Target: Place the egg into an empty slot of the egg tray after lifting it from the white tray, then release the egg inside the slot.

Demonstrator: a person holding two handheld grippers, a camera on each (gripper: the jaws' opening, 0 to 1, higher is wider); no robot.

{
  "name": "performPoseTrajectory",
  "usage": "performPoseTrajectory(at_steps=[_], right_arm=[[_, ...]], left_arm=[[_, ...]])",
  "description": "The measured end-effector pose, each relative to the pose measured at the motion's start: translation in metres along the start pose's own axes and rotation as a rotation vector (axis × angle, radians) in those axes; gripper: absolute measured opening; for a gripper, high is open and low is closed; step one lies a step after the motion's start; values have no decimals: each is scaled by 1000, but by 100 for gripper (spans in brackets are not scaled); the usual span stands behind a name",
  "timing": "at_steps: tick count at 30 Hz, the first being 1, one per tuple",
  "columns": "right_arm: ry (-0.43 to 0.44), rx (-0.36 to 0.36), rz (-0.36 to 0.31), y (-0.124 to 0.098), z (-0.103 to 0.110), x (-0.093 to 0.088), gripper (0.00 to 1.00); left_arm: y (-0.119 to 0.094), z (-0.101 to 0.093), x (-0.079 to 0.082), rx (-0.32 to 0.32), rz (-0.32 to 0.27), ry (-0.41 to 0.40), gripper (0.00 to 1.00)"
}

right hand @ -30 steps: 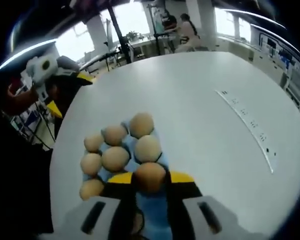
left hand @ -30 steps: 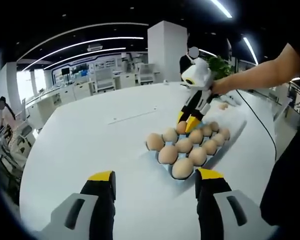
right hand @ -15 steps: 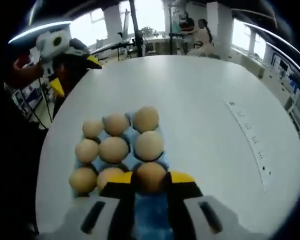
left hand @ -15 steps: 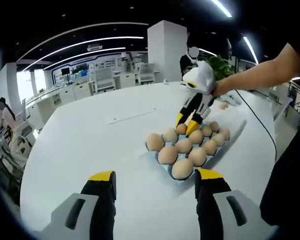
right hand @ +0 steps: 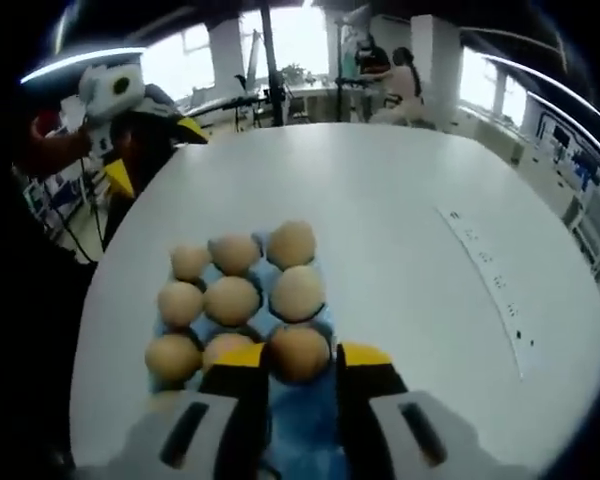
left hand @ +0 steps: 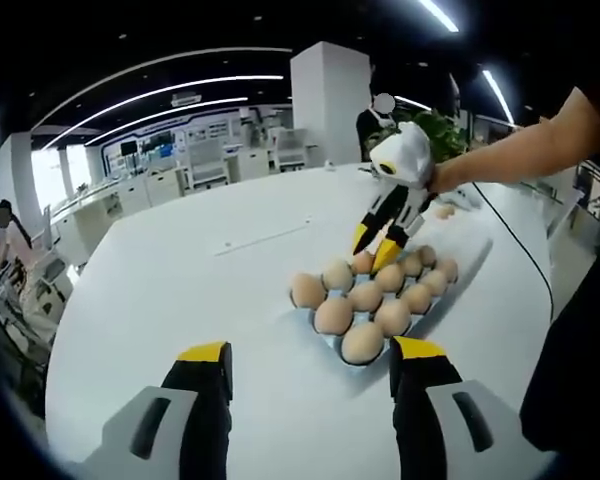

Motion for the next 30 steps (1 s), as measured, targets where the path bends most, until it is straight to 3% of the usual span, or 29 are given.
performPoseTrajectory(at_steps=[7, 13, 24, 30], right_arm=[[80, -80, -101, -31, -6, -3, 26], [115, -140, -58, -61, -11, -31, 26], [140, -186, 6, -95, -8, -64, 26], [151, -251, 39, -123, -11, -81, 25]], left_arm=[[3, -3, 3, -8, -10, 4, 64], [6, -6, 2, -19, -4, 6, 64], [10, -7, 2, -27, -4, 7, 64], [11, -8, 1, -28, -2, 7, 64]])
Point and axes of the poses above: the point that each gripper's makers call its tool centre point, and the gripper's own axes: y roughly forward along the fingers, z roughly to its left, x roughly out of its top, the point moved 5 cm from there along -y, roughly backward along the fingers, and after that the axes turned 13 degrees about -z, right-handed, at the moved point
